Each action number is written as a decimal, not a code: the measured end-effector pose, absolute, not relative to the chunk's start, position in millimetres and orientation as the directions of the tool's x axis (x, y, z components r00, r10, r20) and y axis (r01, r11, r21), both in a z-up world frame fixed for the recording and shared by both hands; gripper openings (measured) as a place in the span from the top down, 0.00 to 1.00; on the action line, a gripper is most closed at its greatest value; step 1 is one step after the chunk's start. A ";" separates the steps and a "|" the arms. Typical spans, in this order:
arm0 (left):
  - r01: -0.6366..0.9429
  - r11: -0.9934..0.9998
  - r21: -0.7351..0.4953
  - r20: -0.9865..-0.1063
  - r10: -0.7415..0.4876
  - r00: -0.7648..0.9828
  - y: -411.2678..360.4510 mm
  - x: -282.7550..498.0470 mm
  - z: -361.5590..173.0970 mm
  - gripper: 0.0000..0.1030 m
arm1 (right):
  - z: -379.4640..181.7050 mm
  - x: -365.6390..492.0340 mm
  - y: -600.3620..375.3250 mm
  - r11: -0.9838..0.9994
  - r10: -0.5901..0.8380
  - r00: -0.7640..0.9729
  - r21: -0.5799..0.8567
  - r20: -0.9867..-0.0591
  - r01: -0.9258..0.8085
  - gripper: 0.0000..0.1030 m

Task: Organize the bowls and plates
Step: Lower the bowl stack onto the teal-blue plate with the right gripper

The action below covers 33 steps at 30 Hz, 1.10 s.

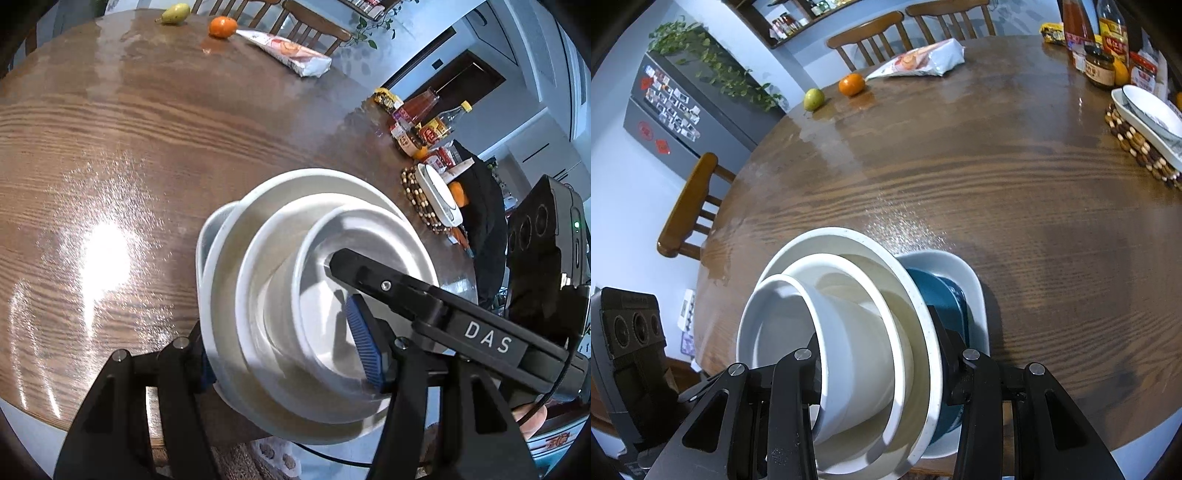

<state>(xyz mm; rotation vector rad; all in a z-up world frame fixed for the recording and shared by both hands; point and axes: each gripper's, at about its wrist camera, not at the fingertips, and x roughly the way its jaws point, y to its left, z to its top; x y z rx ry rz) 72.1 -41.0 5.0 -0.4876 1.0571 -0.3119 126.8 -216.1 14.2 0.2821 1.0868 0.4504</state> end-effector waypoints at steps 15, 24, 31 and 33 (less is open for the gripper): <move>0.031 0.865 -0.501 -0.754 -0.453 0.476 -44.1 72.5 3.0 0.41 | 4.9 126.7 -218.4 0.877 0.481 0.376 0.438 -0.792 -0.200 0.57; 0.041 0.872 -0.488 -0.751 -0.444 0.490 -45.2 75.3 3.6 0.39 | 0.3 128.5 -221.5 0.873 0.487 0.373 0.454 -0.790 -0.178 0.57; 0.054 0.880 -0.472 -0.751 -0.434 0.498 -46.5 76.2 5.4 0.37 | 2.7 129.4 -221.9 0.884 0.466 0.374 0.435 -0.802 -0.169 0.57; 0.056 0.881 -0.470 -0.751 -0.432 0.499 -46.8 77.2 6.1 0.37 | 3.8 129.2 -222.0 0.887 0.460 0.377 0.429 -0.804 -0.170 0.57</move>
